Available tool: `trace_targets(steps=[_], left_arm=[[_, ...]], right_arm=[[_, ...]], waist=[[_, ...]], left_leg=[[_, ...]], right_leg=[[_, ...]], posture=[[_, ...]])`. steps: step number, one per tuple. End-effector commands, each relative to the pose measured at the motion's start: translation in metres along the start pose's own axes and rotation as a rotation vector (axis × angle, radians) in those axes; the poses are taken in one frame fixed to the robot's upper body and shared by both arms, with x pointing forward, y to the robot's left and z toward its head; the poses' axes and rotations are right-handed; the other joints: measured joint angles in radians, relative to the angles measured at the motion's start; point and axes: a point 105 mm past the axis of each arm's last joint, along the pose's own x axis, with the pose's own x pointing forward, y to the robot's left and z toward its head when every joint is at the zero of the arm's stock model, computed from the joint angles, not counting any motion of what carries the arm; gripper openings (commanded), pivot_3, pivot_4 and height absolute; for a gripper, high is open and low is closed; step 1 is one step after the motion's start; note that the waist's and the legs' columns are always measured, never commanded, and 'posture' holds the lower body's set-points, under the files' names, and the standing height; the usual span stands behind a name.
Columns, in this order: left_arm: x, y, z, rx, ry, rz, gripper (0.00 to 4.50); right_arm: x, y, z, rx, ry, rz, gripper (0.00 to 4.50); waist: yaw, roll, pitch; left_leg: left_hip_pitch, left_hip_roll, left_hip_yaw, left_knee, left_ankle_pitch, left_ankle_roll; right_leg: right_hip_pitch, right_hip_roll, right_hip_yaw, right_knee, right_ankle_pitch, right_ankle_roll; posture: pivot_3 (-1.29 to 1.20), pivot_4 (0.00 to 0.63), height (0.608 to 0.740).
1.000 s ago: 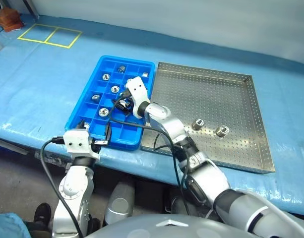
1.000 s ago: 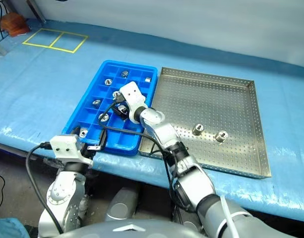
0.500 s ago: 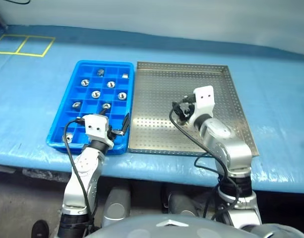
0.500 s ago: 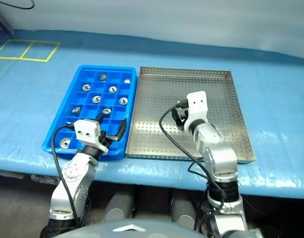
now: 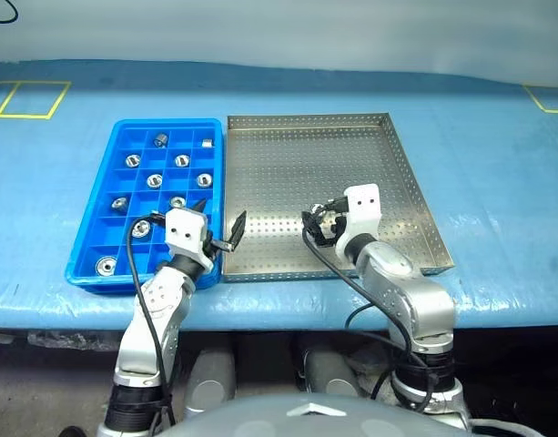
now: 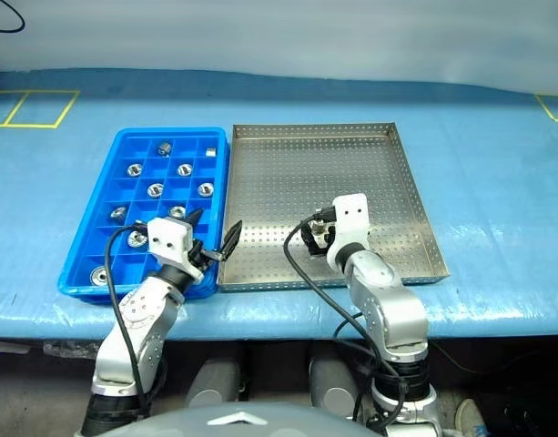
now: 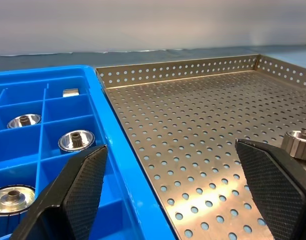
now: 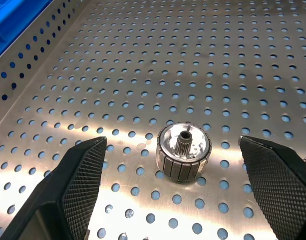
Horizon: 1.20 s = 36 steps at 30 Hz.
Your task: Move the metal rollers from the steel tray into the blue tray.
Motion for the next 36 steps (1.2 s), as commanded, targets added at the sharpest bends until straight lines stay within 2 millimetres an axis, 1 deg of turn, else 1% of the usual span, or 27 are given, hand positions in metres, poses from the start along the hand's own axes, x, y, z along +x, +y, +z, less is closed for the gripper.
trace_targets(steps=[1,3,6,10,12,14,17,22,24,25,28,30,32,34,36], left_arm=[[-0.001,-0.017,-0.001,-0.002,0.022,-0.126,4.5],[-0.003,-0.025,-0.004,0.007,0.045,-0.184,4.5],[-0.01,-0.042,-0.01,0.024,0.087,-0.316,4.5],[-0.022,-0.061,-0.016,0.003,0.143,-0.474,4.5],[-0.029,-0.069,-0.019,-0.009,0.179,-0.547,4.5],[-0.034,-0.073,-0.02,-0.02,0.202,-0.584,4.5],[-0.037,-0.073,-0.02,-0.019,0.219,-0.597,4.5],[-0.036,-0.069,-0.019,-0.007,0.208,-0.563,4.5],[-0.033,-0.064,-0.015,0.002,0.173,-0.517,4.5],[-0.032,-0.063,-0.014,0.005,0.159,-0.5,4.5],[-0.028,-0.05,0.002,-0.022,0.067,-0.417,4.5],[-0.027,-0.046,0.008,-0.016,0.041,-0.399,4.5],[-0.027,-0.04,0.019,-0.015,-0.004,-0.37,4.5],[-0.028,-0.035,0.029,-0.014,-0.036,-0.345,4.5],[-0.03,-0.031,0.032,0.013,-0.032,-0.338,4.5]], right_arm=[[0.007,0.006,0.011,-0.007,-0.055,0.023,4.48],[0.012,0.006,0.009,-0.002,-0.055,0.026,4.48],[0.02,0.006,0.004,-0.005,-0.049,0.025,4.48],[0.03,-0.001,-0.005,0.013,-0.031,-0.008,4.48],[0.032,-0.005,-0.01,0.02,-0.022,-0.026,4.48],[0.033,-0.007,-0.011,0.029,-0.022,-0.032,4.48],[0.033,-0.008,-0.011,0.027,-0.025,-0.031,3.94],[0.031,-0.001,-0.002,0.009,-0.053,-0.002,2.32],[0.031,0.006,0.009,-0.002,-0.084,0.024,1.73],[0.03,0.009,0.013,-0.006,-0.094,0.033,1.71],[0.028,0.031,0.04,-0.034,-0.175,0.118,1.71],[0.026,0.04,0.051,-0.049,-0.206,0.152,1.71],[0.025,0.057,0.066,-0.068,-0.248,0.205,1.71],[0.024,0.074,0.077,-0.087,-0.274,0.262,1.71],[0.025,0.09,0.08,-0.103,-0.277,0.326,1.71]], waist=[[0.001,0.0,0.0],[0.001,0.0,0.0],[0.002,0.002,-0.001],[0.002,0.002,-0.002],[0.001,0.002,-0.001],[0.001,0.003,-0.002],[0.001,0.004,-0.002],[0.001,0.004,-0.002],[0.001,0.004,-0.002],[0.001,0.004,-0.002],[0.001,0.004,-0.002],[0.004,0.004,-0.001],[0.007,0.004,-0.002],[0.011,0.004,-0.001],[0.016,0.004,-0.001]], left_leg=[[0.0,0.0,0.0,0.0,0.0,0.0],[0.0,0.0,0.0,0.0,0.0,0.0],[0.0,0.0,0.0,0.0,0.0,0.0],[0.0,-0.001,0.001,0.0,0.0,0.0],[0.0,-0.001,0.001,-0.001,0.0,0.0],[0.001,0.0,0.001,-0.001,0.0,0.0],[0.002,0.0,0.001,-0.001,0.0,0.0],[0.002,0.0,0.002,-0.001,0.0,0.0],[0.002,0.0,0.002,-0.002,0.0,0.0],[0.002,0.0,0.002,-0.002,0.0,0.0],[0.002,0.0,0.002,-0.002,0.0,0.0],[0.002,0.0,0.002,-0.001,0.0,0.001],[0.002,0.0,0.001,-0.002,0.0,0.001],[0.001,0.0,0.001,-0.002,0.0,0.001],[0.0,0.0,0.001,-0.002,0.0,0.001]], right_leg=[[0.0,0.0,0.0,0.0,0.0,0.0],[0.0,0.0,0.0,0.0,0.0,0.0],[0.0,0.0,0.0,0.0,0.0,0.0],[0.001,-0.001,0.002,-0.001,0.0,0.0],[0.0,-0.001,0.002,-0.001,0.0,0.0],[0.0,0.0,0.002,0.0,0.0,0.0],[0.001,0.0,0.002,0.0,0.0,0.0],[0.0,0.0,0.002,0.0,0.0,0.0],[0.0,0.0,0.002,0.0,0.0,0.0],[0.0,0.0,0.002,0.0,0.0,0.0],[0.0,0.0,0.003,0.0,0.0,0.0],[-0.001,0.001,0.003,0.001,0.0,0.0],[0.0,0.001,0.002,0.001,0.0,0.0],[0.0,0.001,0.002,0.001,0.0,0.0],[-0.001,0.0,0.002,0.0,0.001,0.001]], posture=[[0.1,0.15,0.74],[0.11,0.15,0.74],[0.11,0.15,0.74],[0.12,0.15,0.74],[0.13,0.15,0.74],[0.13,0.15,0.74],[0.14,0.15,0.74],[0.15,0.15,0.74],[0.15,0.15,0.74],[0.16,0.15,0.74],[0.17,0.15,0.74],[0.19,0.15,0.74],[0.2,0.15,0.74],[0.22,0.15,0.74],[0.23,0.15,0.74]])
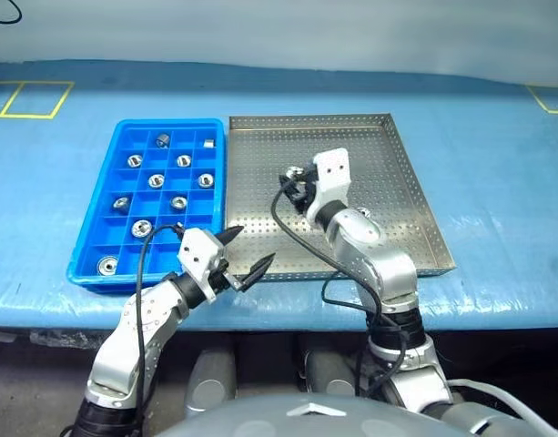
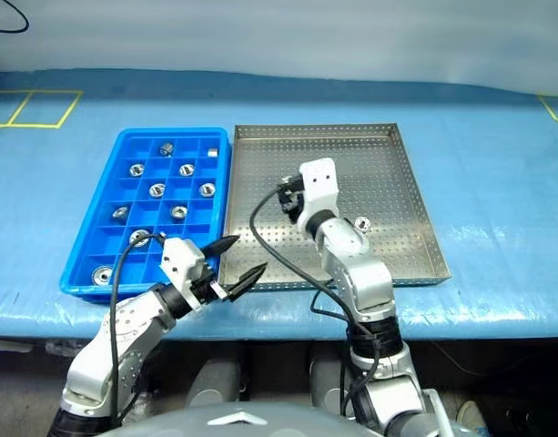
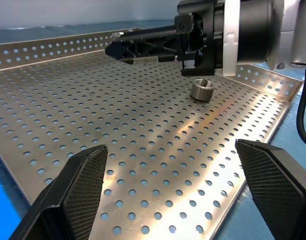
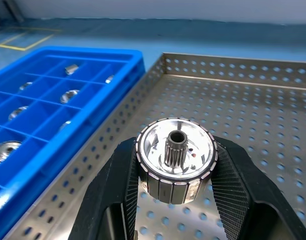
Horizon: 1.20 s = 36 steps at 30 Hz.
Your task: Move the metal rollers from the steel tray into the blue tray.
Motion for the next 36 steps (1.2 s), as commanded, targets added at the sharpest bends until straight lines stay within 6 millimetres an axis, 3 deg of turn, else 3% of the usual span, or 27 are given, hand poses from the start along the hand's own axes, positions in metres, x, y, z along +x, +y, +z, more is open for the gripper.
trace_targets(steps=[1,10,19,22,26,35,36], left_arm=[[-0.007,0.001,0.023,0.063,-0.06,0.008,4.5],[-0.042,0.008,0.011,0.042,0.011,0.132,4.5],[-0.055,0.006,0.009,0.027,0.023,0.21,4.5],[-0.056,0.005,0.009,0.022,0.017,0.217,4.5],[-0.051,0.003,0.01,0.02,0.009,0.208,4.5],[-0.042,0.003,0.013,0.029,-0.001,0.168,4.5],[-0.041,0.003,0.013,0.03,-0.001,0.164,4.5]], right_arm=[[0.006,0.031,0.018,-0.025,-0.056,0.127,1.71],[0.023,0.088,-0.002,-0.058,0.019,0.334,1.71],[0.023,0.117,-0.024,-0.083,0.099,0.479,1.71],[0.026,0.116,-0.031,-0.081,0.125,0.476,1.71],[0.035,0.097,-0.042,-0.082,0.154,0.387,1.71],[0.031,0.074,-0.038,-0.07,0.139,0.319,1.71],[0.03,0.074,-0.038,-0.069,0.139,0.319,2.06]], waist=[[0.006,0.0,0.0],[0.042,0.0,0.0],[0.087,-0.001,0.0],[0.099,-0.001,0.0],[0.103,-0.001,0.0],[0.103,-0.001,0.0],[0.103,-0.001,0.0]], left_leg=[[0.0,0.0,0.0,0.0,0.0,0.0],[0.0,0.0,0.0,-0.002,0.0,0.0],[0.0,0.001,-0.001,-0.002,0.0,0.0],[0.0,0.001,-0.001,-0.002,0.0,0.0],[0.0,0.001,-0.001,-0.002,0.0,0.0],[0.0,0.0,-0.001,-0.002,0.0,-0.001],[0.0,0.0,-0.001,-0.002,0.0,-0.001]], right_leg=[[0.0,0.0,0.0,0.0,0.0,0.0],[-0.001,0.0,-0.001,0.0,-0.001,-0.002],[-0.001,-0.001,-0.002,-0.001,-0.003,-0.004],[-0.001,-0.001,-0.003,-0.001,-0.003,-0.005],[-0.001,-0.001,-0.003,-0.001,-0.003,-0.005],[-0.001,-0.001,-0.004,-0.001,-0.003,-0.005],[0.0,-0.001,-0.004,-0.001,-0.003,-0.005]], posture=[[0.23,0.15,0.74],[0.33,0.15,0.74],[0.4,0.15,0.74],[0.41,0.15,0.74],[0.4,0.15,0.74],[0.35,0.15,0.74],[0.35,0.15,0.74]])
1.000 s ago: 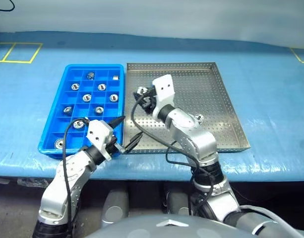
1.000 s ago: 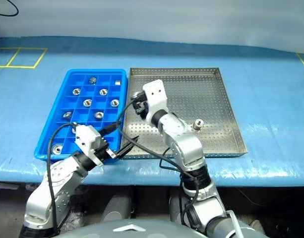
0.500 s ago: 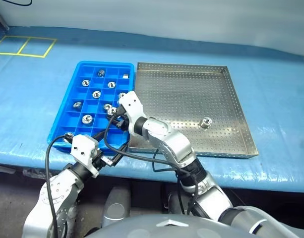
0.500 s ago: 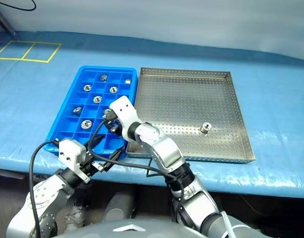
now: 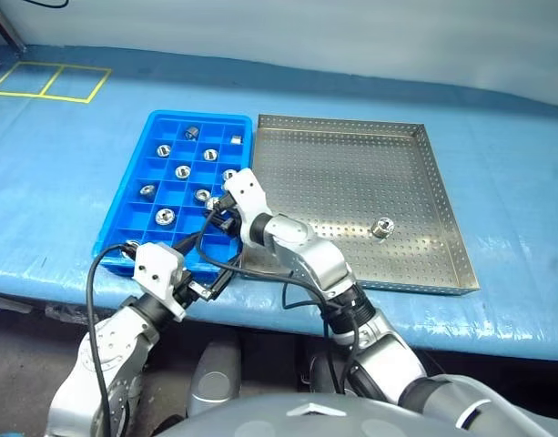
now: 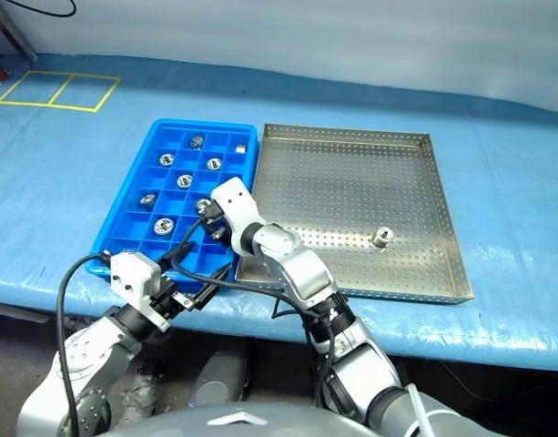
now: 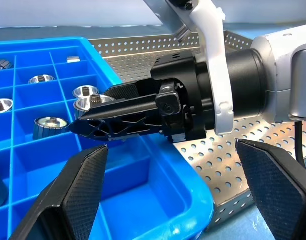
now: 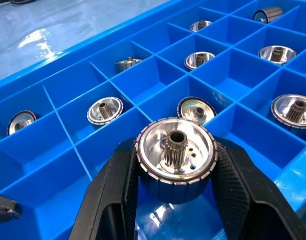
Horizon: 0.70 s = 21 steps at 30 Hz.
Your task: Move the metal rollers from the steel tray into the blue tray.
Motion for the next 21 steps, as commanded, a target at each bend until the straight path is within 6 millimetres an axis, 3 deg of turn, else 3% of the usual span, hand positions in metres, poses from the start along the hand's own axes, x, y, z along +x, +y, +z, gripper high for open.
trace_targets(steps=[1,7,10,14,17,21], left_arm=[[0.002,-0.005,0.012,0.022,-0.04,-0.033,4.5],[0.006,-0.005,0.013,0.026,-0.04,-0.052,4.5],[0.008,-0.002,0.016,0.031,-0.049,-0.053,4.5],[0.016,-0.001,0.021,0.043,-0.063,-0.082,4.5],[0.026,-0.005,0.022,0.047,-0.063,-0.138,4.5],[0.037,-0.01,0.021,0.048,-0.062,-0.206,4.5]], right_arm=[[-0.011,-0.009,0.007,0.004,-0.028,-0.034,2.46],[-0.027,-0.012,0.007,-0.001,-0.039,-0.06,4.36],[-0.042,-0.027,0.018,-0.005,-0.098,-0.144,4.36],[-0.078,-0.07,0.029,0.017,-0.167,-0.373,4.36],[-0.117,-0.106,0.019,0.025,-0.147,-0.566,4.36],[-0.147,-0.126,0.0,0.036,-0.086,-0.694,4.36]], waist=[[-0.001,0.0,0.0],[-0.01,0.0,0.0],[-0.015,0.0,0.0],[-0.018,0.0,0.0],[-0.024,0.0,0.0],[-0.054,0.0,0.0]], left_leg=[[0.0,0.0,0.0,0.0,0.0,0.0],[0.0,0.0,0.0,0.0,0.0,0.0],[0.0,0.0,0.0,0.0,0.0,0.0],[-0.001,0.0,0.0,0.0,0.0,0.0],[0.0,0.0,0.0,0.001,0.0,0.0],[-0.001,-0.001,0.001,0.0,0.0,0.0]], right_leg=[[0.0,0.0,0.0,0.0,0.0,0.0],[0.0,0.0,0.0,0.0,0.0,0.0],[0.0,0.0,0.0,0.0,0.0,0.0],[-0.001,0.0,0.0,0.0,0.0,0.0],[0.0,0.0,0.0,-0.001,0.0,0.0],[0.0,0.0,0.001,-0.001,0.0,0.0]], posture=[[0.34,0.15,0.74],[0.3,0.15,0.74],[0.28,0.15,0.74],[0.22,0.15,0.74],[0.17,0.15,0.74],[0.1,0.15,0.74]])
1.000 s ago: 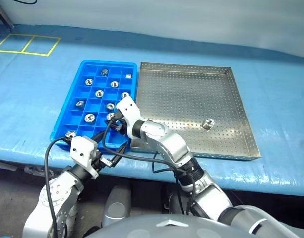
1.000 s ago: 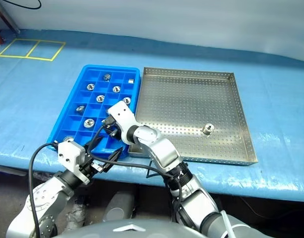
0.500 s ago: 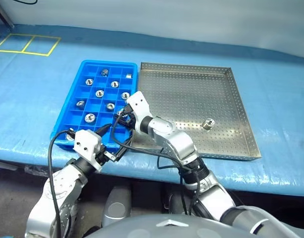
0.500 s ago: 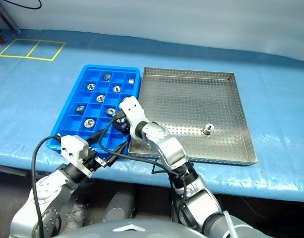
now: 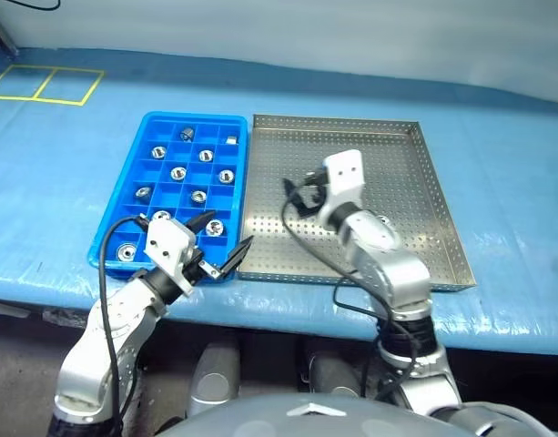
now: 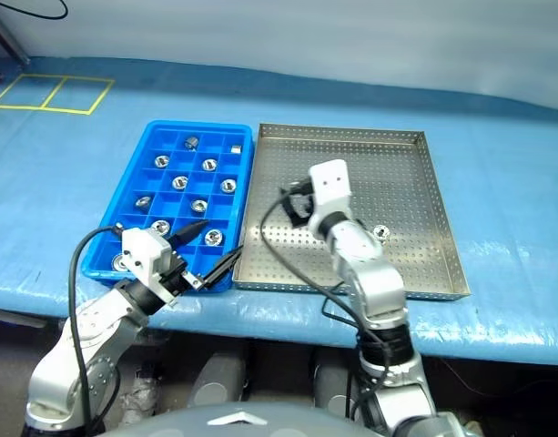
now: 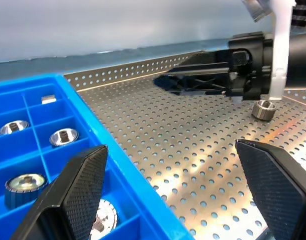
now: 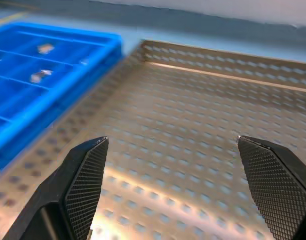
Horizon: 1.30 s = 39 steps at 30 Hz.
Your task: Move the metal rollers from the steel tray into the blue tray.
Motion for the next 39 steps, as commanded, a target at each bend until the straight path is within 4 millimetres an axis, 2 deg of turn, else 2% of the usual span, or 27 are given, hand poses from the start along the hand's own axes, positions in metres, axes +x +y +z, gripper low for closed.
trace_targets(steps=[1,5,9,16,23,26,32,36,39], left_arm=[[0.009,-0.008,0.003,0.0,-0.013,-0.082,4.5],[0.016,-0.01,0.004,0.005,-0.014,-0.123,4.5],[0.019,-0.01,0.003,0.006,-0.015,-0.143,4.5],[0.018,-0.01,0.002,0.011,-0.012,-0.139,4.5],[0.013,-0.009,0.001,0.008,-0.01,-0.118,4.5],[0.013,-0.009,0.001,0.007,-0.011,-0.113,4.5],[0.012,-0.01,0.0,0.0,-0.01,-0.107,4.5],[0.011,-0.007,-0.001,0.0,-0.014,-0.082,4.5],[0.009,-0.002,0.001,-0.005,-0.034,-0.031,4.5]], right_arm=[[-0.014,-0.022,0.002,-0.001,-0.014,-0.094,4.36],[-0.024,-0.04,-0.014,0.028,0.032,-0.177,4.36],[-0.025,-0.043,-0.023,0.058,0.057,-0.193,4.36],[-0.018,-0.043,-0.037,0.077,0.105,-0.171,4.36],[-0.014,-0.056,-0.054,0.098,0.148,-0.224,4.36],[-0.014,-0.057,-0.058,0.107,0.156,-0.231,3.74],[-0.012,-0.05,-0.057,0.099,0.149,-0.209,1.8],[-0.008,-0.041,-0.047,0.089,0.12,-0.176,1.69],[0.0,-0.025,-0.031,0.08,0.074,-0.11,1.69]], waist=[[-0.02,0.0,0.0],[-0.064,0.0,0.0],[-0.087,0.0,0.0],[-0.091,0.0,0.0],[-0.082,0.0,0.0],[-0.079,0.0,0.0],[-0.078,0.0,0.0],[-0.077,0.0,0.0],[-0.076,0.0,0.0]], left_leg=[[0.0,0.0,0.0,0.0,0.0,0.0],[0.001,0.001,0.0,-0.001,0.0,0.0],[0.002,0.001,0.0,0.0,0.0,0.0],[0.002,0.0,0.001,0.001,0.0,0.0],[0.002,0.0,0.001,0.001,0.0,0.0],[0.002,0.0,0.001,0.001,0.0,0.0],[0.002,0.0,0.001,0.001,0.0,0.0],[0.002,0.0,0.001,0.001,0.0,0.0],[0.002,0.0,0.001,0.001,0.0,0.0]], right_leg=[[0.0,0.0,0.0,0.0,0.0,0.0],[0.0,0.001,0.001,0.002,0.0,0.0],[0.0,0.001,0.001,0.003,0.0,0.0],[0.001,0.001,0.003,0.002,0.001,0.002],[0.001,0.001,0.003,0.002,0.002,0.003],[0.001,0.001,0.003,0.002,0.002,0.003],[0.001,0.001,0.003,0.002,0.002,0.003],[0.001,0.001,0.004,0.002,0.002,0.003],[0.001,0.001,0.004,0.002,0.002,0.003]], posture=[[0.09,0.15,0.74],[0.06,0.15,0.74],[0.05,0.15,0.74],[0.09,0.15,0.74],[0.11,0.15,0.74],[0.11,0.15,0.74],[0.13,0.15,0.74],[0.15,0.15,0.74],[0.17,0.15,0.74]])
